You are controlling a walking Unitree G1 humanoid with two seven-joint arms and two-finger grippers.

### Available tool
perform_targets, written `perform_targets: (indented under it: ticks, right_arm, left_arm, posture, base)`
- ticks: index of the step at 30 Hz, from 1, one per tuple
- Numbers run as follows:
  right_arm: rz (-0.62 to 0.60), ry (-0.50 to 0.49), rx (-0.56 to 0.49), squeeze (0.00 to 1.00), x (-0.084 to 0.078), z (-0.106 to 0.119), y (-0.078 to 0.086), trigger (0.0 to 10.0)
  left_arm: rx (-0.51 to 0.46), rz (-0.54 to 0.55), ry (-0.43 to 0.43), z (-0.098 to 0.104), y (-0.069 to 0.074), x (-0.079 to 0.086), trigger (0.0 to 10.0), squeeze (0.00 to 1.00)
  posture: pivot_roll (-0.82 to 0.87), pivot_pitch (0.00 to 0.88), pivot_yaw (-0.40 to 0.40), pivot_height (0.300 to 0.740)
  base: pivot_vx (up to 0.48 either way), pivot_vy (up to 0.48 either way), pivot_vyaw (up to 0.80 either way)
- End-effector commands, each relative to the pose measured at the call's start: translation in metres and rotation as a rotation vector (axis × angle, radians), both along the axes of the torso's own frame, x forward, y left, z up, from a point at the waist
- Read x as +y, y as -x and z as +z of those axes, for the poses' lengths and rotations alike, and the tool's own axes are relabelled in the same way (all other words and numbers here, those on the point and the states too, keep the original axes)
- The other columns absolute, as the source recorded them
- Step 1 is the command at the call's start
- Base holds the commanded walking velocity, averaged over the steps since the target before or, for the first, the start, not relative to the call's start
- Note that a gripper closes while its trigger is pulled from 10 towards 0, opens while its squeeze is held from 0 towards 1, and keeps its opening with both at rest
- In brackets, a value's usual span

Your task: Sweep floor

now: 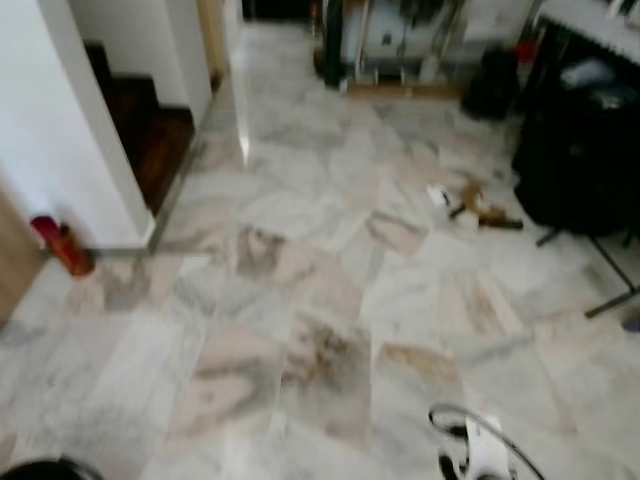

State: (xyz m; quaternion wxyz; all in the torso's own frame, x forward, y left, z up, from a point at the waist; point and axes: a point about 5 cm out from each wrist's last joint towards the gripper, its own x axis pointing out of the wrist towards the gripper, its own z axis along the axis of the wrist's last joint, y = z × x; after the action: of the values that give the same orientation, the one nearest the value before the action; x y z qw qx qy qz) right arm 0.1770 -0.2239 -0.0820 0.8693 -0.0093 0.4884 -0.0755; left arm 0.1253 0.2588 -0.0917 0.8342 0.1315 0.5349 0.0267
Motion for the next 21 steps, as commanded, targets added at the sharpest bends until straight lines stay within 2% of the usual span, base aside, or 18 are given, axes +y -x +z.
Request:
perform_targets:
  ticks: [1, 6, 13, 21]
  right_arm:
    - [0.136, -0.187, -0.117, 0.00, 0.043, 0.004, -0.017, 10.0]
    - [0.127, -0.186, -0.118, 0.00, 0.044, 0.004, -0.018, 10.0]
    - [0.126, -0.197, -0.143, 0.00, 0.058, 0.007, -0.026, 10.0]
    - [0.120, -0.209, -0.152, 0.00, 0.063, 0.008, -0.029, 10.0]
  left_arm:
    - [-0.256, 0.239, 0.265, 0.010, -0.051, -0.045, 10.0, 0.00]
    - [-0.257, 0.238, 0.259, 0.011, -0.053, -0.043, 10.0, 0.00]
    - [-0.266, 0.232, 0.251, 0.014, -0.056, -0.039, 10.0, 0.00]
    - [-0.271, 0.222, 0.254, 0.014, -0.058, -0.040, 10.0, 0.00]
  posture:
    - [0.02, 0.033, -0.030, 0.740]
    - [0.02, 0.048, -0.023, 0.740]
    - [0.01, 0.065, -0.016, 0.740]
    - [0.02, 0.067, -0.025, 0.740]
  base:
    - [0.401, 0.000, 0.00]
    - [0.378, 0.000, 0.00]
    - [0.378, 0.000, 0.00]
    - [0.378, 0.000, 0.00]
